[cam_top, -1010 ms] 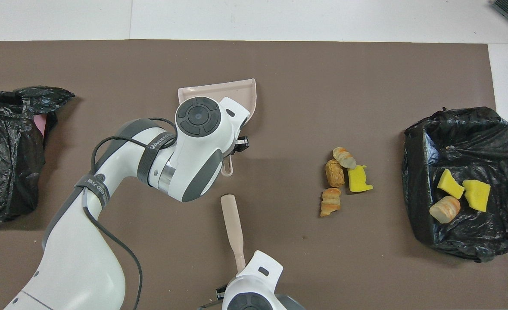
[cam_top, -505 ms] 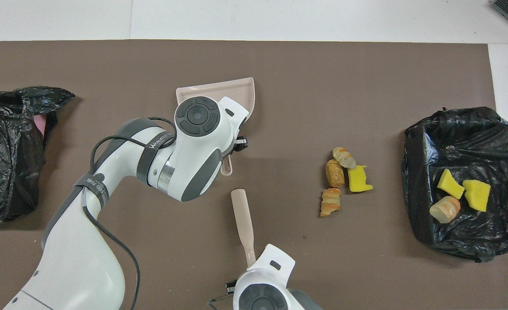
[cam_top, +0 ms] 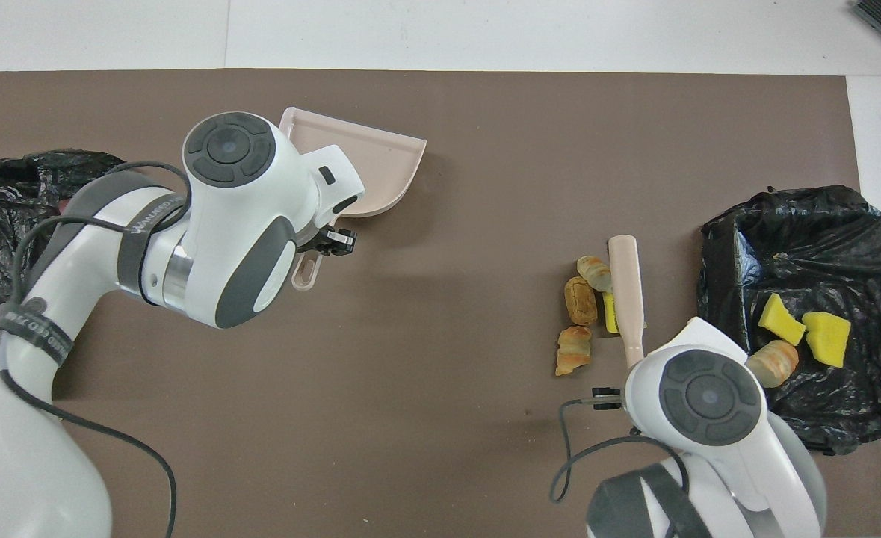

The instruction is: Sweep and dump trash in bin

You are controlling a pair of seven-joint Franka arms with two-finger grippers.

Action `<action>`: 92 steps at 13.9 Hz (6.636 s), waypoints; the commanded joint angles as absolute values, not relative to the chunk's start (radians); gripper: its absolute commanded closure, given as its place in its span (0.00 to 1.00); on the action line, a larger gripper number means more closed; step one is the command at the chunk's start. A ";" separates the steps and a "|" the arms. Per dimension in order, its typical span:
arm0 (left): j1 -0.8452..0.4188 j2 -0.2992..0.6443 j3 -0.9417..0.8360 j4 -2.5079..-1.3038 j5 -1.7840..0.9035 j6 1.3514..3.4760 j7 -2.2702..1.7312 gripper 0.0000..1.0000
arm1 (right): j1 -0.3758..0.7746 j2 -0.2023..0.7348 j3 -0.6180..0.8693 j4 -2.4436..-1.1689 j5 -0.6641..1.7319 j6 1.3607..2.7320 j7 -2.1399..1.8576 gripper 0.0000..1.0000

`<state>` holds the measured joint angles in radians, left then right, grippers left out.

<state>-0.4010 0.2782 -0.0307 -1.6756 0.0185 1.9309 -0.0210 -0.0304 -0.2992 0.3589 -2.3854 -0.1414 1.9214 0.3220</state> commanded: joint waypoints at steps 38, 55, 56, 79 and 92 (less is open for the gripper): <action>-0.568 0.071 -0.040 -2.123 0.129 2.131 0.856 1.00 | 0.072 -0.155 0.360 -2.186 0.180 1.735 0.336 1.00; -0.597 0.054 -0.043 -2.154 0.126 2.118 0.657 1.00 | 0.129 0.255 0.374 -1.859 -0.196 1.612 -0.015 1.00; -0.592 0.054 -0.043 -2.154 0.126 2.123 0.657 1.00 | 0.130 0.233 0.374 -1.882 -0.163 1.599 -0.011 1.00; -0.753 -0.052 -0.043 -2.255 0.219 2.042 0.565 1.00 | 0.127 -0.276 0.373 -2.549 0.305 1.911 0.242 1.00; -0.654 -0.006 -0.044 -2.306 0.212 2.246 0.554 1.00 | 0.189 -0.204 0.373 -2.349 0.274 1.877 0.409 1.00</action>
<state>-0.6907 -0.0207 -0.0439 -2.2904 0.1949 2.1883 0.5635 0.1589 -0.1874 0.3702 -2.4041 0.3875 1.9427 0.2726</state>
